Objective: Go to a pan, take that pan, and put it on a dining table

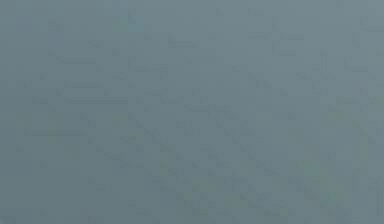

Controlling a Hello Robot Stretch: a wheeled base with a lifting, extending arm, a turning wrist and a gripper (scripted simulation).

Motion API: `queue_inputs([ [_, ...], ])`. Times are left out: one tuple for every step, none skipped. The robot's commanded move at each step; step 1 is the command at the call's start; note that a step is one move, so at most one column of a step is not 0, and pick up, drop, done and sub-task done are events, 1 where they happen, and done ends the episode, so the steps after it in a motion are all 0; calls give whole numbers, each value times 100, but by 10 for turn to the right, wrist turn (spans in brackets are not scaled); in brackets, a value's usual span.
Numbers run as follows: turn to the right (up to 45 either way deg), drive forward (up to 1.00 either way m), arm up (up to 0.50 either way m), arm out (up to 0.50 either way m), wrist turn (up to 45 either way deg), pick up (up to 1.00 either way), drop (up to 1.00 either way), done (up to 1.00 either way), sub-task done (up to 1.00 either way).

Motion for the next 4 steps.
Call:
queue_inputs([
  [450,0,0,0,0,0,0,0,0],
  [420,0,0,0,0,0,0,0,0],
  [0,100,0,0,0,0,0,0,0],
  [0,100,0,0,0,0,0,0,0],
])
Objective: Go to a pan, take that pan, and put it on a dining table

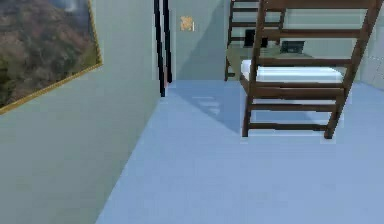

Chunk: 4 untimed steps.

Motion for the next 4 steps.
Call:
queue_inputs([
  [0,100,0,0,0,0,0,0,0],
  [0,100,0,0,0,0,0,0,0],
  [0,100,0,0,0,0,0,0,0],
  [0,85,0,0,0,0,0,0,0],
])
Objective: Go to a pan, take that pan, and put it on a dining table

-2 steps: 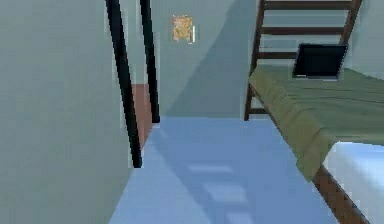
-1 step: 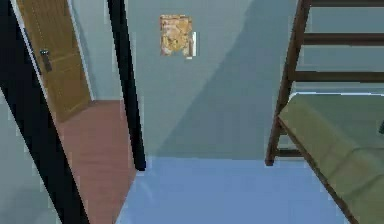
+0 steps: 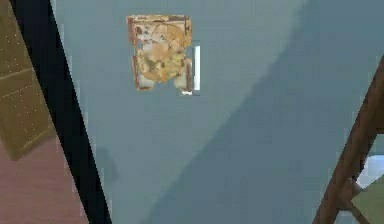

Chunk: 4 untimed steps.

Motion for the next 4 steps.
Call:
queue_inputs([
  [-450,0,0,0,0,0,0,0,0],
  [-150,0,0,0,0,0,0,0,0],
  [0,30,0,0,0,0,0,0,0],
  [30,0,0,0,0,0,0,0,0],
])
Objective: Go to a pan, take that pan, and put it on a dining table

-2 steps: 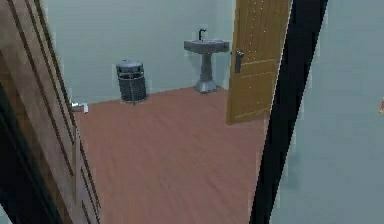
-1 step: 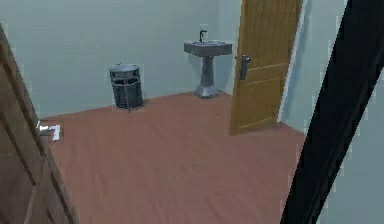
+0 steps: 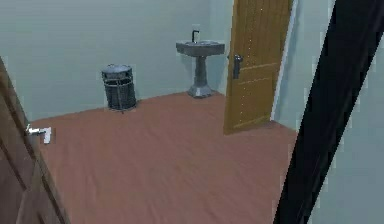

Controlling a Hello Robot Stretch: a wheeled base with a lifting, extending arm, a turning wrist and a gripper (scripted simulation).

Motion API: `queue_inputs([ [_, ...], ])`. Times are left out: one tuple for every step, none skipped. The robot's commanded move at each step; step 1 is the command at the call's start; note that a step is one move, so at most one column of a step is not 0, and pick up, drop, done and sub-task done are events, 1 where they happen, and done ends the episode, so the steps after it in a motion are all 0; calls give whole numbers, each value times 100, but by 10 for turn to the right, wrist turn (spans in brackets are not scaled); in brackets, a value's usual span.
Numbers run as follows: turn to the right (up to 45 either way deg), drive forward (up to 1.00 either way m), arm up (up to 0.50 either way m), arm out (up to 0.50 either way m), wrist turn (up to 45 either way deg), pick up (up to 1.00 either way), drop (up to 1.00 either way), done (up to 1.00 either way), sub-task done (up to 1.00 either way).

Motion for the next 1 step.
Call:
queue_inputs([
  [450,0,0,0,0,0,0,0,0],
])
